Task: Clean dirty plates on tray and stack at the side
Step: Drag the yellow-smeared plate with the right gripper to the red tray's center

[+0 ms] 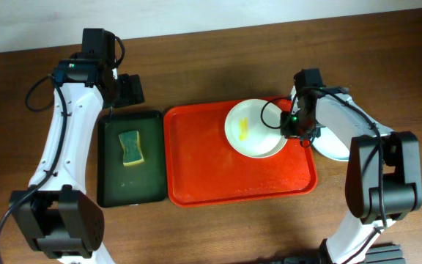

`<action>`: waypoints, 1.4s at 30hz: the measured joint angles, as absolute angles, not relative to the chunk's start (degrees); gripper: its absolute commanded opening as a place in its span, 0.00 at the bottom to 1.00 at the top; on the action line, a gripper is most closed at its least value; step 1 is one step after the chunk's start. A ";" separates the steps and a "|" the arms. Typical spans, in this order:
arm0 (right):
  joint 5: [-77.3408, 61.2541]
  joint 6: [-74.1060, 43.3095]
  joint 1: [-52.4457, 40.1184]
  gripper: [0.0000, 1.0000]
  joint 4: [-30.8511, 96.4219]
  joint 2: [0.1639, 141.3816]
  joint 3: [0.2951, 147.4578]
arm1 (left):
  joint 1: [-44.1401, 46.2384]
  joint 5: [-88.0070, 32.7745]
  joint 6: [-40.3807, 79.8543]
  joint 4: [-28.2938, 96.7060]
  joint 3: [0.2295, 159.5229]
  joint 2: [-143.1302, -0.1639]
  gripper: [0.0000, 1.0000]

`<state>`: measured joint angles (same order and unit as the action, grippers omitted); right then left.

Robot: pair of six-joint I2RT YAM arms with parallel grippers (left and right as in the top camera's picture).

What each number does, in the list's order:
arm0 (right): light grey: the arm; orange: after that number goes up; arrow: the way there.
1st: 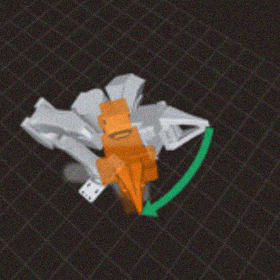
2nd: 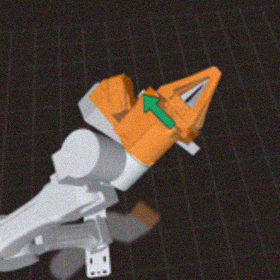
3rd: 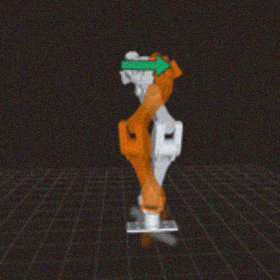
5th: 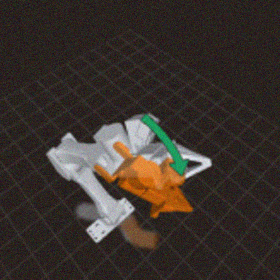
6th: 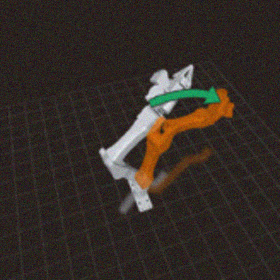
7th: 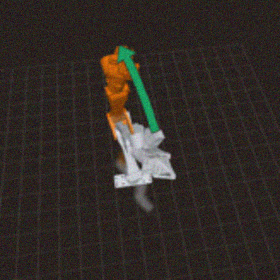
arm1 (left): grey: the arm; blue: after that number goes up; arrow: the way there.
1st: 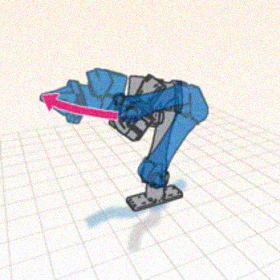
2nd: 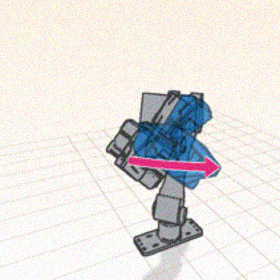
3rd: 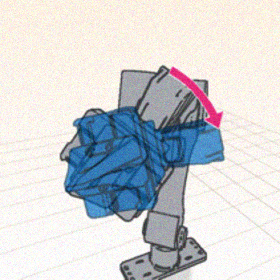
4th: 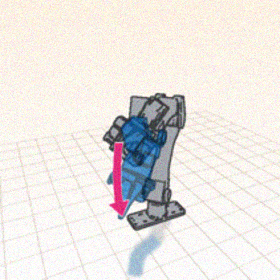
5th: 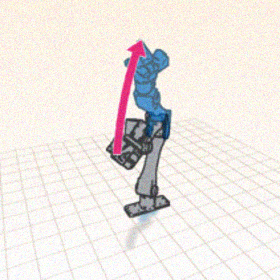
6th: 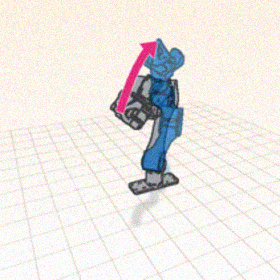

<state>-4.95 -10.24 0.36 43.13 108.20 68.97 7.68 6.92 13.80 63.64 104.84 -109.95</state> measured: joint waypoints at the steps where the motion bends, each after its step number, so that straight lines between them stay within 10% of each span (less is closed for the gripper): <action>1: -4.95 -10.83 0.36 0.11 42.96 108.20 68.97 | 7.68 6.90 13.80 63.64 104.84 -109.95 0.99; 21: -17.15 -16.23 -8.27 0.05 50.39 108.22 67.68 | 7.68 6.90 13.80 63.64 104.84 -109.95 0.99; 23: -17.50 -17.23 -10.52 0.22 50.65 108.22 67.64 | 7.68 6.92 13.80 63.64 104.84 -109.95 0.99; 36: -28.60 -15.81 -1.72 0.39 55.68 108.73 75.44 | 7.68 6.90 13.80 63.64 104.84 -109.95 0.99; 37: -29.85 -15.31 -0.91 0.52 57.60 108.73 77.52 | 7.68 6.92 13.80 63.57 104.84 -109.95 0.99; 38: -30.94 -14.72 -0.34 0.98 59.00 108.73 79.40 | 7.68 6.92 13.80 63.59 104.84 -109.95 0.99; 42: -32.86 -13.32 0.36 0.99 57.06 108.71 83.09 | 7.68 6.92 13.80 63.64 104.84 -109.95 0.99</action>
<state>-32.86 -13.32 0.36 57.06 108.71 83.09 7.68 6.92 13.80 63.64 104.84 -109.95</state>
